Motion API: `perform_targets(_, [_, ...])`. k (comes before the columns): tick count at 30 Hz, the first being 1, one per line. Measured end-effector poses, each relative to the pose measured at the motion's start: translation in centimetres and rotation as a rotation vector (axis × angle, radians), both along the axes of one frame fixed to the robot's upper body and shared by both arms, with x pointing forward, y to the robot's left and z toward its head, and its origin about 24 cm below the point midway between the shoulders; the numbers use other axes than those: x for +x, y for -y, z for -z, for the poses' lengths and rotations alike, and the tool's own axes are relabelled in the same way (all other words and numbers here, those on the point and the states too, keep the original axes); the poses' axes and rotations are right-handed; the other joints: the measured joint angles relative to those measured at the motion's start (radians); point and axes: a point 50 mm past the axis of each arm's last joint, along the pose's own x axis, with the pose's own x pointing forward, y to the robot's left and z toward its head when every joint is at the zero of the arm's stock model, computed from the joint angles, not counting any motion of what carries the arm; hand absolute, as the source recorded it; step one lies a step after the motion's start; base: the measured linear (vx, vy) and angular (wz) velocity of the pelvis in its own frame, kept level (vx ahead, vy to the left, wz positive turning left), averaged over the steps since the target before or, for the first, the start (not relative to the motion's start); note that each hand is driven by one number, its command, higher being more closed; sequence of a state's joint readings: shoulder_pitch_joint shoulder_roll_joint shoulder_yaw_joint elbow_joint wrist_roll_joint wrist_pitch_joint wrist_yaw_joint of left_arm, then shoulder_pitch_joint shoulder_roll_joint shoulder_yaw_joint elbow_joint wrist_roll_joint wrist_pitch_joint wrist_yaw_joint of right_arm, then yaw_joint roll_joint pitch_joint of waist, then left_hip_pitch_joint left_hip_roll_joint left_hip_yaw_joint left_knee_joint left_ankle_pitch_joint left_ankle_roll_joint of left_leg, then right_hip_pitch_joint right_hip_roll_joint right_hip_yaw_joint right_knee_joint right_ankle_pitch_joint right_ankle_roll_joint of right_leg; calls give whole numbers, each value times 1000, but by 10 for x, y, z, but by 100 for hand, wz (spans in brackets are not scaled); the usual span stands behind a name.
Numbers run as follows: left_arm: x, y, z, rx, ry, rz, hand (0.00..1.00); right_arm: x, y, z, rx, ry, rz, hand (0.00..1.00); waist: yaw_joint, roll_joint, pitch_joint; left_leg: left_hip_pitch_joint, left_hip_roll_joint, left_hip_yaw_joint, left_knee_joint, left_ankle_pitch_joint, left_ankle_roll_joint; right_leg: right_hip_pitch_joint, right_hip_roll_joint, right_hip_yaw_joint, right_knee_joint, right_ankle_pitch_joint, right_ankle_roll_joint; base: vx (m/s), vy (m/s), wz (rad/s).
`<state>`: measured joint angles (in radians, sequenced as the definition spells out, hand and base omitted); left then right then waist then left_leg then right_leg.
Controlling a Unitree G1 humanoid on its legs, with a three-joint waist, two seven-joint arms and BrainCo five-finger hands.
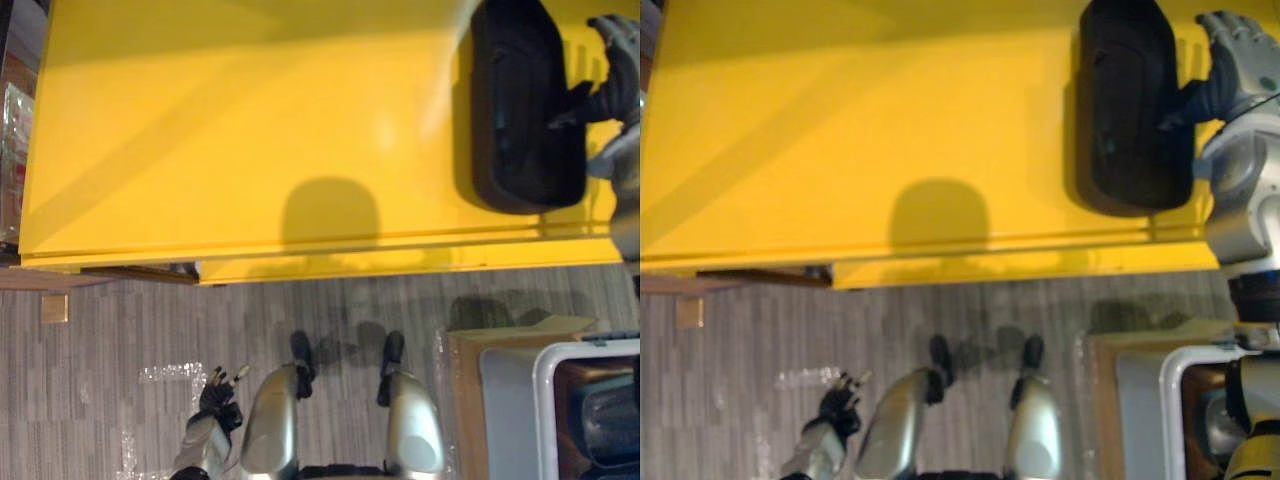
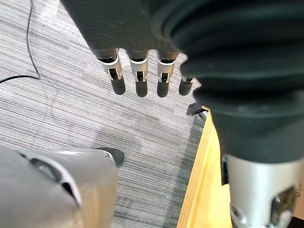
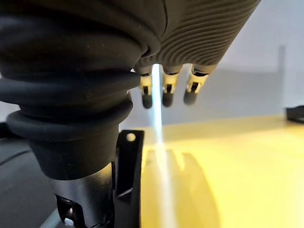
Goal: Walk over and take plastic housings, then place them on the shelf
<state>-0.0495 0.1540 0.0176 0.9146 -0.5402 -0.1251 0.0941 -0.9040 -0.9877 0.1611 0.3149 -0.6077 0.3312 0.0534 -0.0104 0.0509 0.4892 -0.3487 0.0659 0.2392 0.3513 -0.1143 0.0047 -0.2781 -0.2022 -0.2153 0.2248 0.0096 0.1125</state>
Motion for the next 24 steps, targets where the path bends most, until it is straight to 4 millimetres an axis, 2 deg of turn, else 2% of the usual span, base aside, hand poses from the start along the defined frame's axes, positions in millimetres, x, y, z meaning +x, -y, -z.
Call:
perform_targets(9, [4, 1, -3, -13, 8, 4, 0, -4, 48, -16, 61, 80, 175, 0, 27, 33, 0, -4, -7, -12, -12, 9, 2, 0, -6, -12, -2, 0, 0, 15, 30, 5])
perform_targets(16, [3, 3, -2, -19, 0, 10, 0, -11, 71, -26, 175, 178, 228, 0, 44, 65, 0, -11, -17, -30, -34, 27, 2, -2, -14, -33, -3, 0, 0, 10, 29, 9])
perform_targets(20, [3, 10, 0, -24, -7, 44, 0, -12, 75, -26, 341, 306, 150, 0, 54, 76, -2, -17, -18, -32, -38, 31, 1, -8, -14, -35, -3, 0, 0, 8, 16, 2])
perform_targets(24, [3, 12, -1, -36, 4, 59, 0, -8, 61, -25, 423, 420, -18, 0, 53, 77, -2, -4, -20, -31, -52, 38, -2, -3, -15, -35, -4, 0, 0, 9, 4, 0])
